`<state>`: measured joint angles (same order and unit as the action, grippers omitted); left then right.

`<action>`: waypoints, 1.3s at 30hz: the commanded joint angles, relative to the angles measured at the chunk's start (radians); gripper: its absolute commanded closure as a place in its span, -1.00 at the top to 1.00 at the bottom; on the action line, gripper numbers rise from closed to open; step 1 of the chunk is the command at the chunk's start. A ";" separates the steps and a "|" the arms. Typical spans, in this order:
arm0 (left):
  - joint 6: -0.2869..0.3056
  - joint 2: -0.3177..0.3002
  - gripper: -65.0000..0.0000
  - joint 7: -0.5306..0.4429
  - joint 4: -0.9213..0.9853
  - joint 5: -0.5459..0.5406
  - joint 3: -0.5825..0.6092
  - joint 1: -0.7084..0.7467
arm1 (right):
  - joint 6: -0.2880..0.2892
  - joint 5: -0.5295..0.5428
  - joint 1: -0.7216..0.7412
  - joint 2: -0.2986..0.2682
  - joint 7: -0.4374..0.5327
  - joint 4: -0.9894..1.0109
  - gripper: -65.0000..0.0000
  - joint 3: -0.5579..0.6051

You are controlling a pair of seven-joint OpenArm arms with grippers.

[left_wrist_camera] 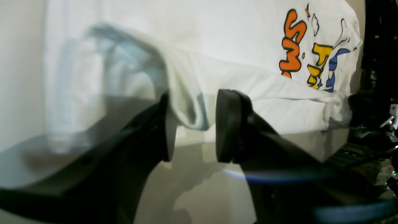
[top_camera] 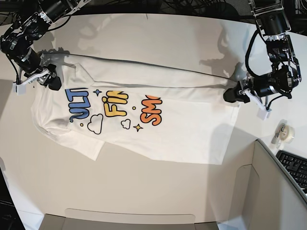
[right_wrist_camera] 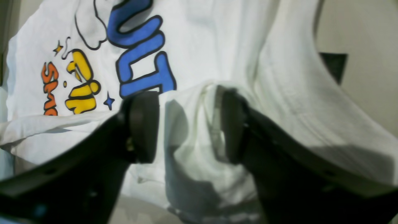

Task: Layout the t-shirt on the table in an organized manner, then fold the t-shirt properly
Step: 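Lift the hem with both grippers and fold it over the printed front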

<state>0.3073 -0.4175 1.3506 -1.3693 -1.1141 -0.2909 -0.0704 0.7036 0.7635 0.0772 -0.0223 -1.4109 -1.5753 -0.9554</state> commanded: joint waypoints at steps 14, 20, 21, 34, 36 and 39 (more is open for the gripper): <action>0.002 -0.017 -0.29 0.046 -0.019 -0.116 -0.235 -0.108 | -0.005 0.031 0.103 -0.041 0.015 -0.024 0.34 -0.055; 0.002 -0.017 -0.29 0.046 -0.019 -0.126 -0.232 -0.104 | -0.005 0.127 0.048 -0.031 0.015 -0.115 0.34 -0.090; 0.002 -0.017 -0.29 0.046 -0.019 -0.123 -0.227 -0.102 | -0.005 0.136 0.025 -0.031 0.015 -0.130 0.34 -0.090; 0.000 -0.136 -0.98 -0.115 -0.121 0.101 0.278 -0.102 | -0.005 0.175 -0.058 -0.032 0.015 -0.144 0.34 -0.086; 0.000 -0.137 -0.98 -0.113 -0.152 0.101 0.302 -0.102 | -0.005 0.182 -0.035 -0.031 0.015 -0.155 0.32 -0.080; 0.000 -0.152 -0.98 -0.113 -0.192 0.101 0.324 -0.101 | -0.005 0.178 -0.026 -0.031 0.015 -0.195 -0.02 -0.020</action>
<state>0.3065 -0.5449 1.2510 -1.5417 -1.0046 0.0380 -0.1547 0.7036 0.9188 0.0429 -0.0406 -1.4143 -1.7508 -0.9768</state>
